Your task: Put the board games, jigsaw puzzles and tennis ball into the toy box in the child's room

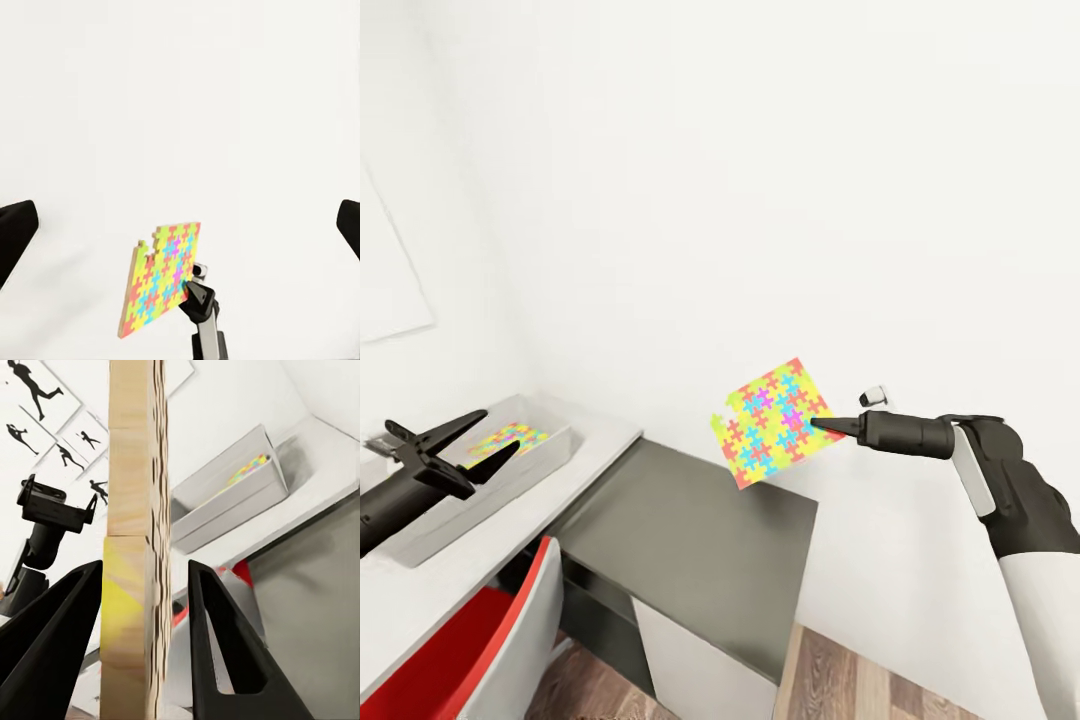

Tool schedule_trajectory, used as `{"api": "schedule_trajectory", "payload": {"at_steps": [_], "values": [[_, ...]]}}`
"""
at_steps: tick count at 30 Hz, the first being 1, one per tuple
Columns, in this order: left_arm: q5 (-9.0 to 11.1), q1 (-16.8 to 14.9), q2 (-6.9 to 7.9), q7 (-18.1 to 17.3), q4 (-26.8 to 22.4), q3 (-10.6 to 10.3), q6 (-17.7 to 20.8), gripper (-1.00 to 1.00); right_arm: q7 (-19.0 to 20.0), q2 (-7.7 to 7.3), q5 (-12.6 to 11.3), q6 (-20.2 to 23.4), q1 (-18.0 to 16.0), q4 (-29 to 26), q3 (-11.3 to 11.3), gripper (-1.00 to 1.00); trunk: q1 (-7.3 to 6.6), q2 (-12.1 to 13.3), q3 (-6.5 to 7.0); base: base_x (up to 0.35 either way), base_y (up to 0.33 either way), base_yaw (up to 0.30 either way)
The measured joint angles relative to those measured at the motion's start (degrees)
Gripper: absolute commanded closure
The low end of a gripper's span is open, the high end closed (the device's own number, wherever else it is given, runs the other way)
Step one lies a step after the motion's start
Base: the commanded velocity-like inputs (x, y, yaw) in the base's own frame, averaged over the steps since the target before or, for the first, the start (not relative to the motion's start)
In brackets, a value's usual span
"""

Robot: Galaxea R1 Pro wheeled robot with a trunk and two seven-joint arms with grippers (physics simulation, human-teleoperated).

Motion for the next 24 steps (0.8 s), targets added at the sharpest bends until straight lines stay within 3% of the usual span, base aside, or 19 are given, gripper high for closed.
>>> {"api": "schedule_trajectory", "payload": {"at_steps": [17,20,24], "values": [[-0.17,0.09,0.14,1.13,0.0,0.49,-0.12,-1.0,-0.09,0.01,0.08,0.0,-1.23,2.25,-0.13,1.0,-3.74,6.83,3.61,0.0,0.0,0.286],[-0.23,0.45,0.1,0.96,0.0,1.43,-0.19,-1.0,-0.09,0.01,0.08,0.0,-1.29,2.28,-0.14,1.0,-4.4,8.04,4.25,0.0,0.0,0.287],[-0.76,0.59,0.1,3.8,0.0,1.81,-0.18,-1.0,-0.09,0.0,0.07,0.0,-1.38,2.29,-0.14,1.0,-5.28,9.65,5.1,0.0,0.0,0.288]]}}
